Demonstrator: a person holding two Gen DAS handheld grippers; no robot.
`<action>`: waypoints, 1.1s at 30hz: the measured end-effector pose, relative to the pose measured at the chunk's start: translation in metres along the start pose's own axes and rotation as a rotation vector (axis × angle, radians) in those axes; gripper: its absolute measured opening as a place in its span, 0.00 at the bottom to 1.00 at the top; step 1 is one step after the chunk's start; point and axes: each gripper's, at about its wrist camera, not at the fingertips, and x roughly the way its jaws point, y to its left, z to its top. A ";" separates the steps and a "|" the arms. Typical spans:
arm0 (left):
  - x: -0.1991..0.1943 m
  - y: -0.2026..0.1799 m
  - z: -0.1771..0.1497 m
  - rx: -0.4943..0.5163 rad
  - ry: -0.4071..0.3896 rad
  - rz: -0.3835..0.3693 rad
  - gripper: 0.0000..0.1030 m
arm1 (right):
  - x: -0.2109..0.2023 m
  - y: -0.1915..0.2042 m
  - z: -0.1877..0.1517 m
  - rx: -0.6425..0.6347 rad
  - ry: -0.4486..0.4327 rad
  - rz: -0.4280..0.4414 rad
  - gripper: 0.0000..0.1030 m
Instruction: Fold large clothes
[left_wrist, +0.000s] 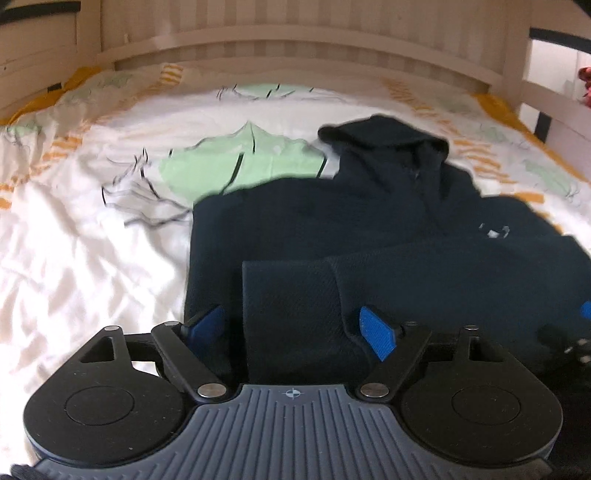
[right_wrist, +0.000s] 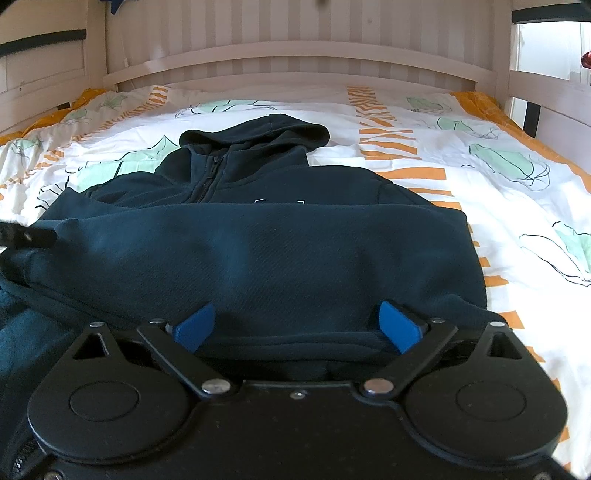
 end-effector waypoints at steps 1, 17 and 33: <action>0.000 0.001 -0.003 0.005 -0.011 0.000 0.84 | 0.000 0.000 0.000 -0.001 0.001 0.000 0.95; 0.012 -0.007 -0.022 0.037 -0.069 0.015 1.00 | 0.004 0.007 -0.007 -0.028 -0.022 -0.039 0.99; 0.011 -0.010 -0.021 0.055 -0.064 0.034 1.00 | 0.007 0.011 -0.006 -0.043 -0.014 -0.061 1.00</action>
